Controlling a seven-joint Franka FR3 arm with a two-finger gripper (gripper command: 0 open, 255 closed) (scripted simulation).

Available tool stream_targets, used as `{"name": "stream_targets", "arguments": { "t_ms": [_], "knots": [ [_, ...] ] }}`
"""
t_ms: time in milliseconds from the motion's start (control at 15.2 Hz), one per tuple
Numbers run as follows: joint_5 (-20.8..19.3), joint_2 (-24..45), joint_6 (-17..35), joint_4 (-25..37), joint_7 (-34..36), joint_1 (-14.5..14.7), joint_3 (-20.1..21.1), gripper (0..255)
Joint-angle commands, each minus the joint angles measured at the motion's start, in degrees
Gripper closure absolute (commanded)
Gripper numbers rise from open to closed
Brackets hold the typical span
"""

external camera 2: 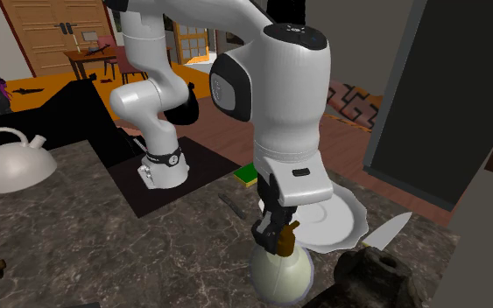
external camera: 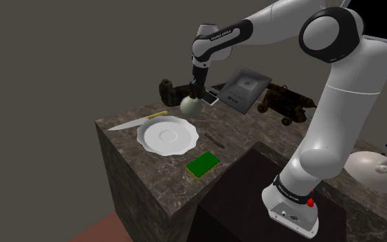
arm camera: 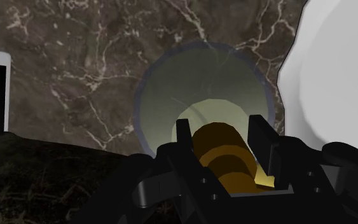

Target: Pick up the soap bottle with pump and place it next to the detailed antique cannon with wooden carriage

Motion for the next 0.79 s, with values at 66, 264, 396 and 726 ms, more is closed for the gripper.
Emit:
{"name": "stream_targets", "arguments": {
  "t_ms": [66,264,396,726],
  "knots": [
    [0.00,0.01,0.00,0.00,0.00,0.00,0.00,255],
    [-0.15,-0.63,-1.38,0.75,0.12,0.02,-0.03,255],
    [-0.29,-1.20,-2.79,1.60,0.23,0.04,-0.06,255],
    [-0.58,-2.46,-6.35,3.92,0.48,0.08,-0.11,255]
  ]
}}
